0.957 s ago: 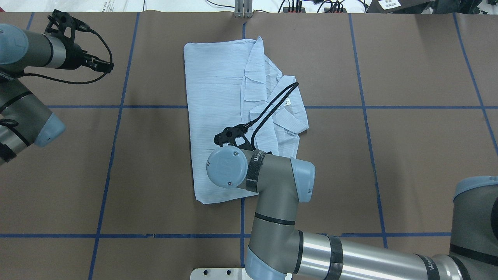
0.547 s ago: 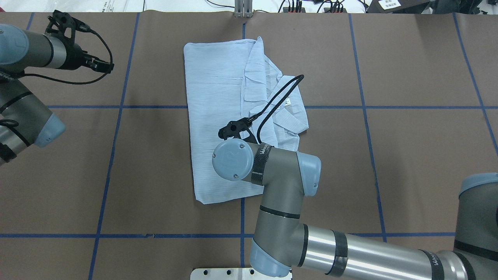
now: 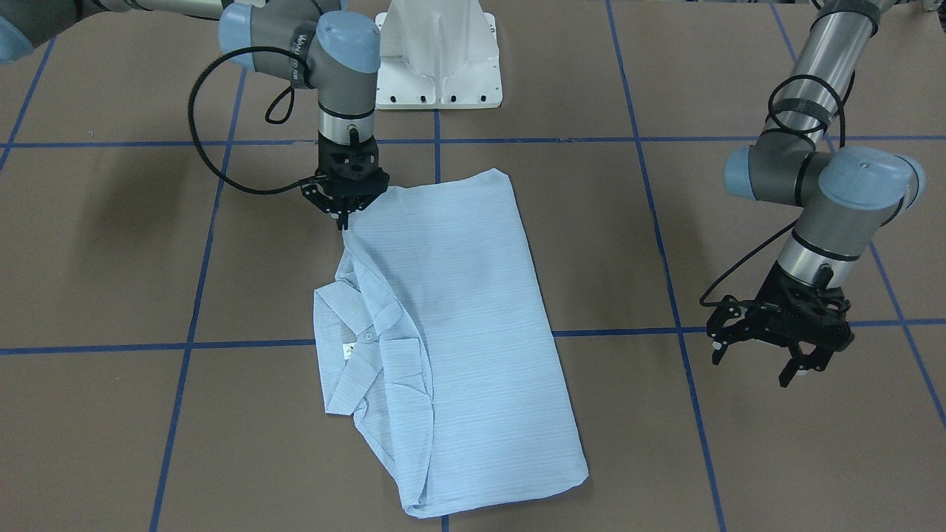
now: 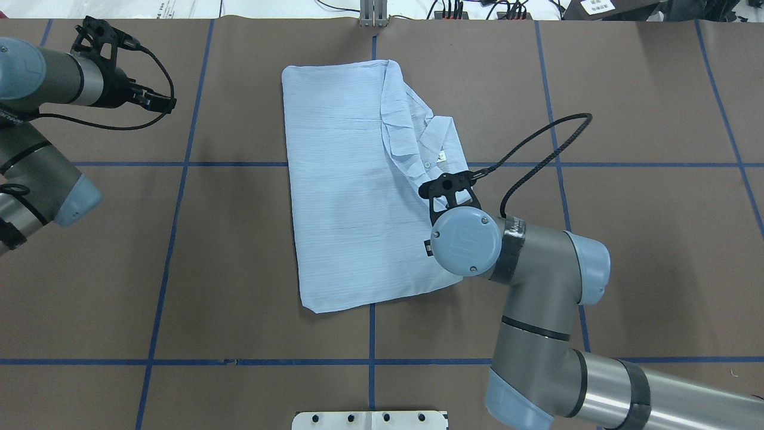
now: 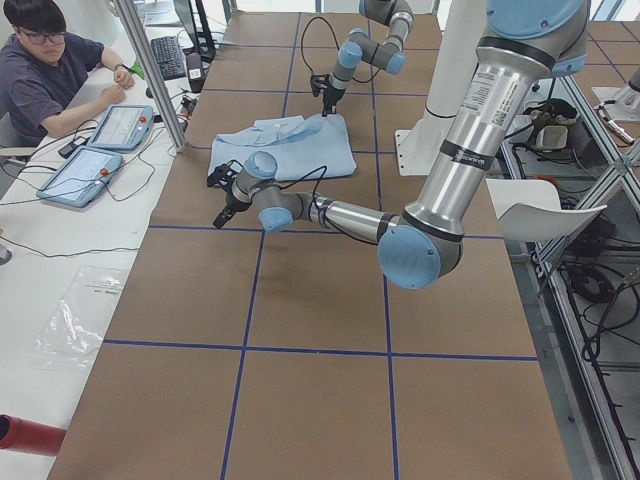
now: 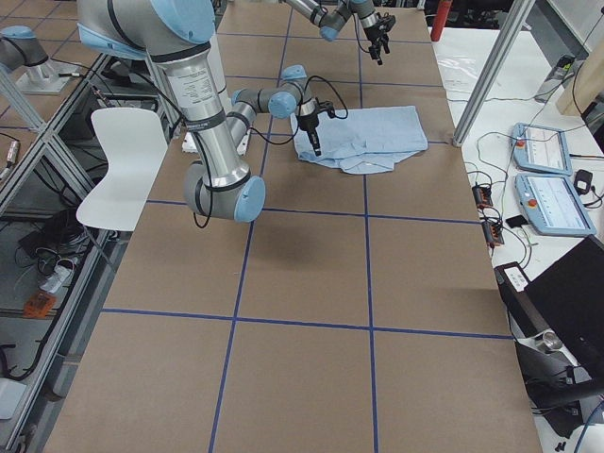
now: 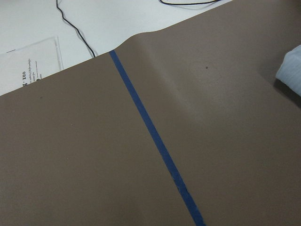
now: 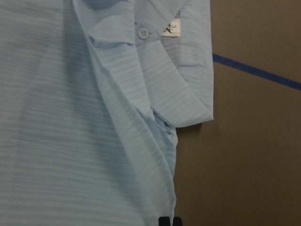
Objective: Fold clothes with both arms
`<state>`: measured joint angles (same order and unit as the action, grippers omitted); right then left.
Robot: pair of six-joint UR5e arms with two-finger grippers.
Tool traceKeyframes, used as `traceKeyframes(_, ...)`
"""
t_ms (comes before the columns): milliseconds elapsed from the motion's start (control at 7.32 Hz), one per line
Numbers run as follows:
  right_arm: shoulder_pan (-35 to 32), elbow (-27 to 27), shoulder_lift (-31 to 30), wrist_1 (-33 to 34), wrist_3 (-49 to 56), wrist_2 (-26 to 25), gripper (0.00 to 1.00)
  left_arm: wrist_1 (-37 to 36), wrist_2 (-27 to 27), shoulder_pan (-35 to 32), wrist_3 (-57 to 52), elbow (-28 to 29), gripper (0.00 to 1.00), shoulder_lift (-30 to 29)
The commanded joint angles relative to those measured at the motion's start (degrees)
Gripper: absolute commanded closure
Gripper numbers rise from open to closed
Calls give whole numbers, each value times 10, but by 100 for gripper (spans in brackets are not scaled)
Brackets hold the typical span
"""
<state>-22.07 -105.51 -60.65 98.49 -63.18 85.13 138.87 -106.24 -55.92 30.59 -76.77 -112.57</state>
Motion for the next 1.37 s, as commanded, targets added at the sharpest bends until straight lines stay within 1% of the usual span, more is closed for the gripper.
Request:
traceKeyframes(0, 31, -11, -35, -2, -135, -16, 46, 0, 0, -1, 0, -2, 0, 1)
traceKeyframes(137, 46, -8, -44, -2, -154, -45, 0, 0, 0, 0, 0, -3, 0, 1)
traceKeyframes(410, 31, -30, -36, -2, -158, -49, 0, 0, -2, 0, 0, -5, 0, 1)
traceKeyframes(547, 12, -69, -36, -4, -158, -46, 0, -7, -23, 0, 5, -22, 0, 0)
traceKeyframes(683, 4, -92, -39, -38, -159, -44, 0, -11, -38, 1, 51, -52, 0, -1)
traceKeyframes(820, 3, -95, -67, -131, -167, -44, 0, -20, -36, 32, 107, -86, 0, 0)
traceKeyframes(957, 4, -95, -109, -205, -167, -45, 0, -49, -29, 70, 166, -125, 0, -1)
traceKeyframes(1093, 4, -97, -128, -220, -169, -46, 0, -87, -14, 106, 210, -168, 0, -1)
traceKeyframes(1230, 4, -95, -134, -219, -179, -46, 0, -152, 20, 153, 261, -216, 0, -1)
